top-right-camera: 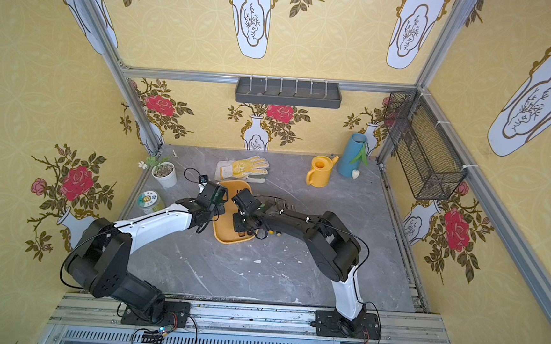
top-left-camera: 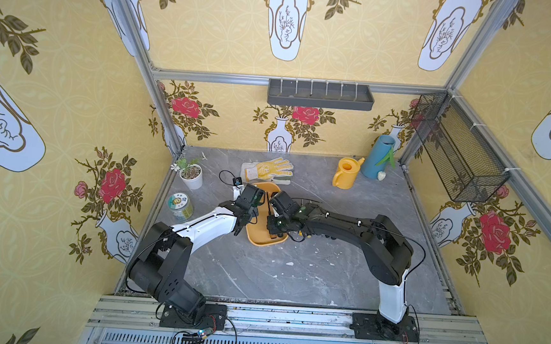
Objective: Take out the screwdriver from the storage box
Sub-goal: Pick up the screwdriver from the storage box, then place the screwdriver at the center of the board.
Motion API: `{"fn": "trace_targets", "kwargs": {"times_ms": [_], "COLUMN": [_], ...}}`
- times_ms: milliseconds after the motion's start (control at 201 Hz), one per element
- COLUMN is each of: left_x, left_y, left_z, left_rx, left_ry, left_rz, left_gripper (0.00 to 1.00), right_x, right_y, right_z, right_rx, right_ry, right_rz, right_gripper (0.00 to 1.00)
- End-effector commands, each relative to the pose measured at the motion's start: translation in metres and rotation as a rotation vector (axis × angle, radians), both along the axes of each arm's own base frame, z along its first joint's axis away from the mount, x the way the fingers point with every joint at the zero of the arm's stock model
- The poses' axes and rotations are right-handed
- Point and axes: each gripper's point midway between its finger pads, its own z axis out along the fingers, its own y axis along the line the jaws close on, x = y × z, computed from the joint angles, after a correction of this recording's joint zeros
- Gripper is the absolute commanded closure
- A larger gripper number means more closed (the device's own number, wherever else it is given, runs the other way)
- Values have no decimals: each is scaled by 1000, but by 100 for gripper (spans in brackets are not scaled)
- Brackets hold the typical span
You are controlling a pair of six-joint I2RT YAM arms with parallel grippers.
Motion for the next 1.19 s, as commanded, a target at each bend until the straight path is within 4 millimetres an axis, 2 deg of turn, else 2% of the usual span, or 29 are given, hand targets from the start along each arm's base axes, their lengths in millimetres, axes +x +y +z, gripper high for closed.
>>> {"fn": "trace_targets", "kwargs": {"times_ms": [0,373,503,598,732,871,1031,1185], "left_x": [2,0,-1,-2,-1,0,-1,-3], "left_y": [1,5,6,6,6,12,11,11], "left_z": [1,-2,-3,-4,-2,7,10,7], "left_rx": [4,25,25,27,35,78,71,63], "left_ry": [-5,4,7,9,5,-14,-21,-11], "left_rz": [12,19,22,22,18,9,-1,3], "left_gripper": [100,100,100,100,100,100,100,100], "right_x": [10,18,24,30,39,45,49,52], "right_y": [3,-27,-51,-72,-96,-106,-103,-98], "right_z": [22,69,79,78,63,40,15,3], "right_rx": [38,32,10,12,-23,-100,-174,-185], "right_ry": [-84,-229,-289,-295,-237,-154,-82,-34], "right_rz": [5,-43,-115,-171,-200,-175,-134,-140], "right_gripper": [100,100,100,100,100,100,100,100]}}
